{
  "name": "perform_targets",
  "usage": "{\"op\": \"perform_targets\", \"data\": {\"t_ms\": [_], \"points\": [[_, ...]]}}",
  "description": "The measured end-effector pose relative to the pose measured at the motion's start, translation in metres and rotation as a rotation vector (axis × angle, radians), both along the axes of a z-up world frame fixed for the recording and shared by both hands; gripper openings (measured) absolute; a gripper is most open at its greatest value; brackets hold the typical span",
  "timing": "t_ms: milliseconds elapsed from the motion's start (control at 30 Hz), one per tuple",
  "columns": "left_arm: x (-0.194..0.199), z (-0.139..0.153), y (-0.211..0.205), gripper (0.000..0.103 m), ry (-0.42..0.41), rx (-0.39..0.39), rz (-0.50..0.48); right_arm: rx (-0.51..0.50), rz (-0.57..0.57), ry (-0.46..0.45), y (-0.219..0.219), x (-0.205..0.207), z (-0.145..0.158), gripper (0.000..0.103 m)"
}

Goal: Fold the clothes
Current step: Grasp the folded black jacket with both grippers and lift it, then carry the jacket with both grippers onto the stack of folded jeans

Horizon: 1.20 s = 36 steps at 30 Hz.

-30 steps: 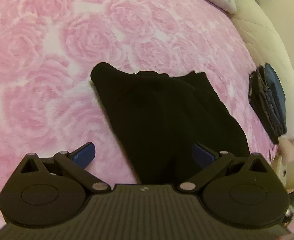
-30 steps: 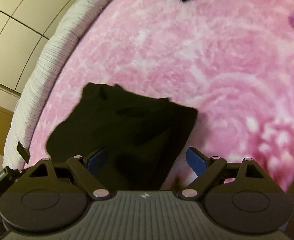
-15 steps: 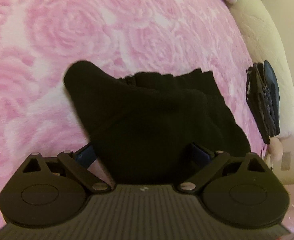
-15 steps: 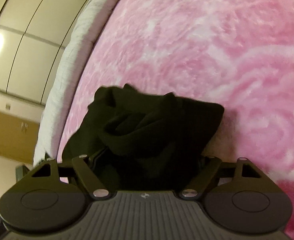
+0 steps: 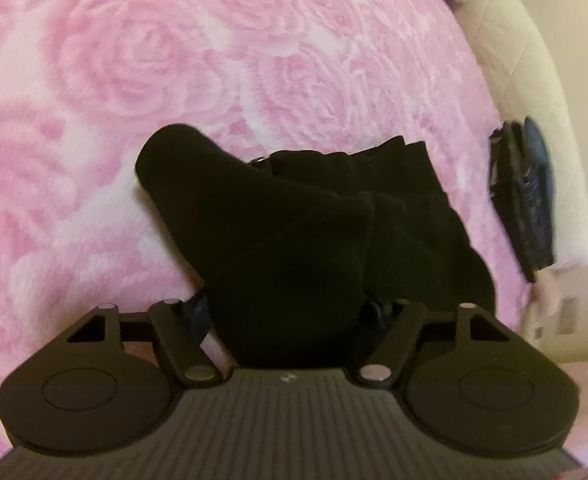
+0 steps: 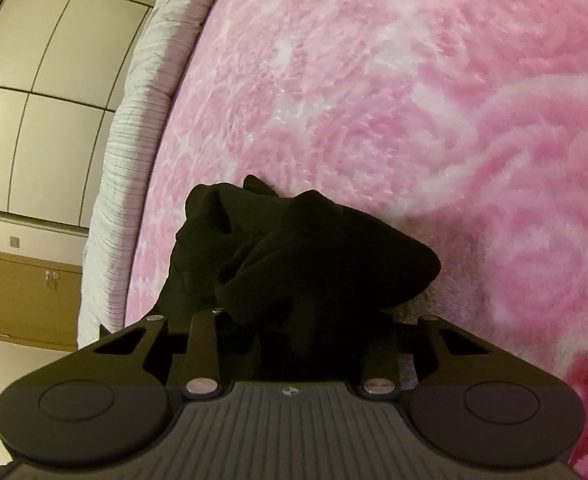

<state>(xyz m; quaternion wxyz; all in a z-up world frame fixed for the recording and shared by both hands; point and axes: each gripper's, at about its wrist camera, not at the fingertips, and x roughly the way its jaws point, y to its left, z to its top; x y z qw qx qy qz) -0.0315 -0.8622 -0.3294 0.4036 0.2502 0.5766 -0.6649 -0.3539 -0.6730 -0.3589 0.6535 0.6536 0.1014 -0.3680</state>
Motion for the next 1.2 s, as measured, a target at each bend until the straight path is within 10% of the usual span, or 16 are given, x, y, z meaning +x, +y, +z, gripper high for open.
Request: {"op": "perform_targets", "data": {"t_ms": [267,767,1200], "points": [[-0.003,0.04,0.019,0.028,-0.076,-0.094,0.031,-0.025,0.09,0.062,-0.015,0.01,0.028,0.024],[-0.058,0.161,0.058,0.026,-0.013,-0.237,0.164,-0.215,0.296,0.114,-0.082,-0.02,0.161,0.023],[-0.186,0.233,0.029,0.026,0.115,-0.355,0.032,-0.398,0.198,0.23,-0.098,-0.127,0.282,0.023]]}}
